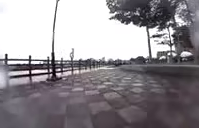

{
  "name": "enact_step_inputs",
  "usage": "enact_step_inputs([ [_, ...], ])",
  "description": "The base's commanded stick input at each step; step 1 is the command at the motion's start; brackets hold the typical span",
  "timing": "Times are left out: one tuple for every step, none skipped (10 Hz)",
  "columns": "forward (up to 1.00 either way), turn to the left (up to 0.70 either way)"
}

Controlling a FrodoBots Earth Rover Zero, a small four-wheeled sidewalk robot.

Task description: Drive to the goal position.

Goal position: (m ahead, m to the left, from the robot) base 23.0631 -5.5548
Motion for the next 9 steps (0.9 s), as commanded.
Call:
enact_step_inputs([
  [1.0,0.0],
  [1.0,0.0],
  [1.0,0.0],
  [1.0,0.0],
  [1.0,0.0],
  [1.0,0.0],
  [1.0,0.0],
  [1.0,0.0],
  [1.0,0.0],
])
